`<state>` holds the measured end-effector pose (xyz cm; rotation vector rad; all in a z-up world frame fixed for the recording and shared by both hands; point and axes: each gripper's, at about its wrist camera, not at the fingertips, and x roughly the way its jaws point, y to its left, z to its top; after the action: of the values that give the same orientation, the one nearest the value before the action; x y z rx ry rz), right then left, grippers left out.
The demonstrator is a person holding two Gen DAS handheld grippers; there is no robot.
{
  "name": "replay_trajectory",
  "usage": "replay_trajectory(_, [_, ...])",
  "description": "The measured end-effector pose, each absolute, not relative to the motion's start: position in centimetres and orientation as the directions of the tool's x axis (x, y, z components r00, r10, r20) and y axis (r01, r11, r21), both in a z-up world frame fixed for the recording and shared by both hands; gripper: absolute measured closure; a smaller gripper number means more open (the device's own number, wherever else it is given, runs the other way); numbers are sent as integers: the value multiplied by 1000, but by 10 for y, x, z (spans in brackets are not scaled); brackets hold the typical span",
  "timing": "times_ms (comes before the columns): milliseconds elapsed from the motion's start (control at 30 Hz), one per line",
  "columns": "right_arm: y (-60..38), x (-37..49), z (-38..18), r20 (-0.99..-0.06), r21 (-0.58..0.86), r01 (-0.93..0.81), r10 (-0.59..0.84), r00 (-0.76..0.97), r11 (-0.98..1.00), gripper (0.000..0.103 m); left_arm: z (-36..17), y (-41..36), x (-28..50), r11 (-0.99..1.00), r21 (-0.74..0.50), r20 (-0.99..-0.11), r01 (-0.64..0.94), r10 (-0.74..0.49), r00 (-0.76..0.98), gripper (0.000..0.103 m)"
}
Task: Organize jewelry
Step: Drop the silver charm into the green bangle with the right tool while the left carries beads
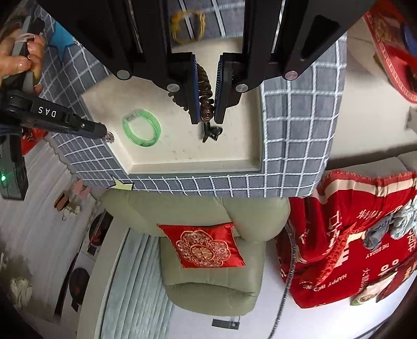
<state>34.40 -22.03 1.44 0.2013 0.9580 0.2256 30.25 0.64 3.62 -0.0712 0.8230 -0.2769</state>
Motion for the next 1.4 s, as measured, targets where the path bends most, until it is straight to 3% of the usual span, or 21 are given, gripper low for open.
replay_trajectory(367, [-213,380,-29,-828,230,-67,231,510,971,85,-12,-13,344,968,-136,-776,209,-236,585,76])
replay_trajectory(867, [-206,385,-51,-847,160,-71,174,503,985,84,-33,-23,351,978,-44,-800,204,-157,579,76])
replay_trajectory(900, [-205,385,-50,-847,162,-72,176,502,984,79,-33,-24,351,978,-37,-800,205,-152,581,75])
replay_trajectory(967, [-204,384,-48,-846,158,-66,170,505,985,55,-33,-25,350,978,-31,-798,204,-148,585,75])
replay_trajectory(1067, [-206,381,-43,-835,183,-64,189,516,981,48,-32,-24,349,979,-35,-795,202,-150,588,75])
replay_trajectory(1133, [-211,377,-37,-817,222,-61,219,533,973,37,-32,-24,349,980,-32,-794,198,-145,590,75])
replay_trajectory(1400, [-225,346,-17,-777,274,-30,240,581,961,35,-32,-23,348,983,-17,-787,184,-127,603,75])
